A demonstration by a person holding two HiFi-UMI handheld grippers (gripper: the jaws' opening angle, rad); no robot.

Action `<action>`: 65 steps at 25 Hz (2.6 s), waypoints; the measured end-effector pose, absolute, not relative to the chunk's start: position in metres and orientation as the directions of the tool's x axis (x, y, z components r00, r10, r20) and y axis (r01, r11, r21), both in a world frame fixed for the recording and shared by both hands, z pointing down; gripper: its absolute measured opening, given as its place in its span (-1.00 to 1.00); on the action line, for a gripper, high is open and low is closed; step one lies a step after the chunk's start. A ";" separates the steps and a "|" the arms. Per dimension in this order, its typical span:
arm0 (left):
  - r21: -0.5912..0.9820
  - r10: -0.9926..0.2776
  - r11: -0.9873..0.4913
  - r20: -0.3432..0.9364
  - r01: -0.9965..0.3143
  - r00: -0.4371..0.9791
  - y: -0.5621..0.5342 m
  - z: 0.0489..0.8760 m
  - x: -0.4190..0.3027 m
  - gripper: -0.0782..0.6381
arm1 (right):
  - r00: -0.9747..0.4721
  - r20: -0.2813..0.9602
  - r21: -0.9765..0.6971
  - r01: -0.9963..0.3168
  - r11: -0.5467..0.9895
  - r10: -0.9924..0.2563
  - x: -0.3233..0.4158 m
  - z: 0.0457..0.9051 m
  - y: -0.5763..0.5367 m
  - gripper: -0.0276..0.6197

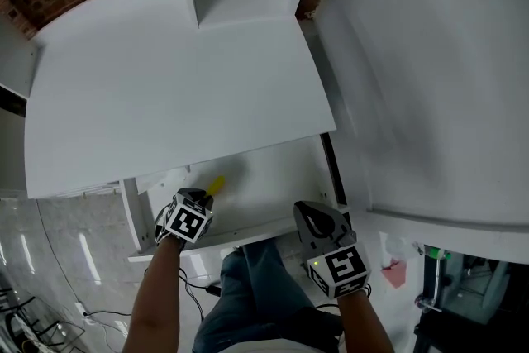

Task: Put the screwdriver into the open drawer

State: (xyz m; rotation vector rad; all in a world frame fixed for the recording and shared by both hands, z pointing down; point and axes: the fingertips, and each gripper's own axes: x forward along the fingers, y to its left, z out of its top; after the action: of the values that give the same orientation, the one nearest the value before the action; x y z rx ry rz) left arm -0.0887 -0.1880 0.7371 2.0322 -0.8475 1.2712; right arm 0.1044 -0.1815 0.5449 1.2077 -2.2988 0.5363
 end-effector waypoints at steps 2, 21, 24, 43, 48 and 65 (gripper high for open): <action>0.141 -0.165 -0.639 0.935 -0.756 0.313 -0.184 0.746 -0.090 -0.56 | -0.490 0.588 -0.113 -0.838 0.534 -0.644 0.105 0.545 -0.182 -0.88; 0.071 -0.330 -0.579 0.891 -0.812 0.313 -0.195 0.676 -0.122 -0.37 | -0.474 0.504 -0.020 -0.842 0.539 -0.722 0.102 0.482 -0.184 -0.88; 0.062 -0.417 -0.542 0.846 -0.838 0.332 -0.193 0.639 -0.136 -0.74 | -0.489 0.462 -0.009 -0.837 0.548 -0.740 0.090 0.463 -0.183 -0.88; -0.043 -0.830 -0.474 0.356 -0.879 0.430 -0.122 0.419 -0.167 -0.75 | -0.469 0.216 0.100 -0.862 0.498 -0.856 0.046 0.347 -0.106 -0.88; -0.056 -0.873 -0.457 0.221 -0.888 0.435 -0.106 0.383 -0.164 -0.75 | -0.477 0.186 0.122 -0.856 0.502 -0.859 0.049 0.334 -0.094 -0.88; -0.140 -0.948 -0.313 -0.020 -0.939 0.319 -0.082 0.296 -0.143 -0.75 | -0.570 0.078 0.208 -0.793 0.572 -0.818 0.063 0.282 -0.091 -0.89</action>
State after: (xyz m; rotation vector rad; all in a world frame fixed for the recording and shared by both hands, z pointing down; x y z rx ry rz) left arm -0.1425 -0.0822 0.2963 2.6503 -1.9072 0.1075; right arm 0.0629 -0.0913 0.2820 1.3629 -2.6361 -0.2235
